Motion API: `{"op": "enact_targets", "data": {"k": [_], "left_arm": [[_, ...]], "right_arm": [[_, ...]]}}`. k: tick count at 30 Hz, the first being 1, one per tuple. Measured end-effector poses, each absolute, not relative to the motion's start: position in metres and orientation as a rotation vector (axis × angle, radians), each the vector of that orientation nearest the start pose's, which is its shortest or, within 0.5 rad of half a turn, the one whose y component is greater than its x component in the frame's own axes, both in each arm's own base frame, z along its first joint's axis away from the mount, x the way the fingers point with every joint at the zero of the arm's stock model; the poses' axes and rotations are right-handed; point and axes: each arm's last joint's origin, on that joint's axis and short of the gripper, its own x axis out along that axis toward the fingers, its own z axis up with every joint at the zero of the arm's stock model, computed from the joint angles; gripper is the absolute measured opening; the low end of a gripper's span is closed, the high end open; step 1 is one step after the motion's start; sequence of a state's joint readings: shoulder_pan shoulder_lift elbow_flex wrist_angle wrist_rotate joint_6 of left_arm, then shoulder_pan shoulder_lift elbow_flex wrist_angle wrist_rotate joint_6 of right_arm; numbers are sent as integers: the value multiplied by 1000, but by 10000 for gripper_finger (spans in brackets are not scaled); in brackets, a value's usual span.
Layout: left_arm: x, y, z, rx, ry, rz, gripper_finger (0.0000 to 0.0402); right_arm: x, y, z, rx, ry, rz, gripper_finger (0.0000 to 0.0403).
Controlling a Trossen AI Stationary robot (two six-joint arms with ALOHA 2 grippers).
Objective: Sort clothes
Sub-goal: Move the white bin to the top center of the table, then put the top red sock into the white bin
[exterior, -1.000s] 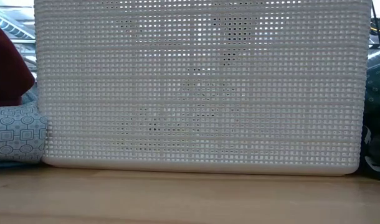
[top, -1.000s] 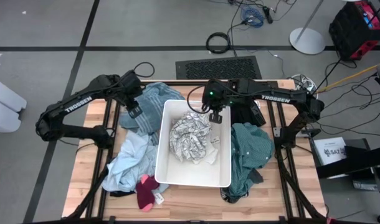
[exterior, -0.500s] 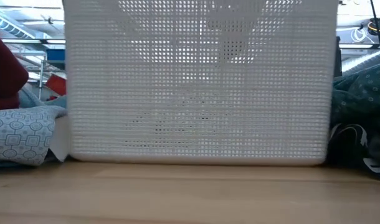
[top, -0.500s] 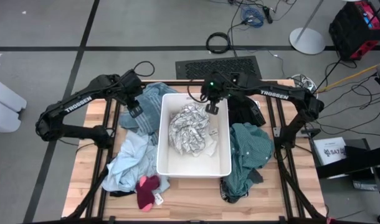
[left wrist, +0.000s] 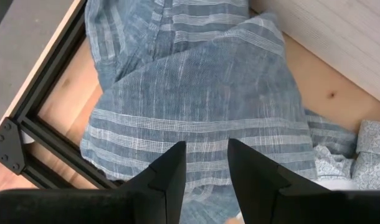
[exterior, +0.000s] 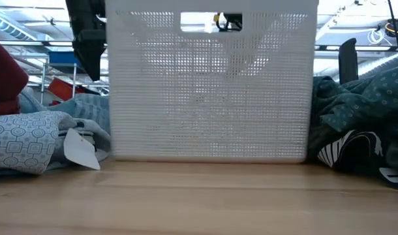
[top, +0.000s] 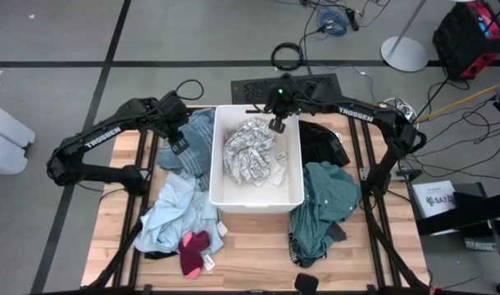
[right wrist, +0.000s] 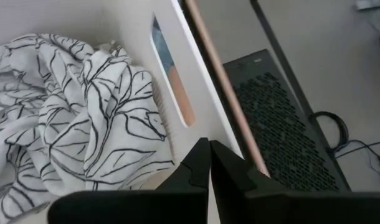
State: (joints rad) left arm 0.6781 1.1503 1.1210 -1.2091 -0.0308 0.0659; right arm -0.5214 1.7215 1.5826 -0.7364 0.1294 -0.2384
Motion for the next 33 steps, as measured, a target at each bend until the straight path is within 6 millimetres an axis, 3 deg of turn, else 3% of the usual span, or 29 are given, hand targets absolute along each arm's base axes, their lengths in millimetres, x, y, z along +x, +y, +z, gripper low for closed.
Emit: {"op": "enact_targets", "data": {"k": [12, 19, 23, 30, 33], "left_arm": [[149, 121, 306, -340, 1200, 576, 128], [150, 122, 307, -318, 1196, 564, 128], [149, 122, 307, -301, 1201, 552, 128], [149, 121, 307, -299, 1199, 545, 128], [150, 114, 311, -345, 1144, 437, 128]], "right_arm": [[318, -236, 304, -90, 871, -588, 0], [315, -245, 305, -91, 848, -614, 0], [313, -233, 316, -79, 855, -594, 0], [313, -192, 366, 9, 751, -373, 0], [308, -167, 389, 86, 716, -211, 0]]}}
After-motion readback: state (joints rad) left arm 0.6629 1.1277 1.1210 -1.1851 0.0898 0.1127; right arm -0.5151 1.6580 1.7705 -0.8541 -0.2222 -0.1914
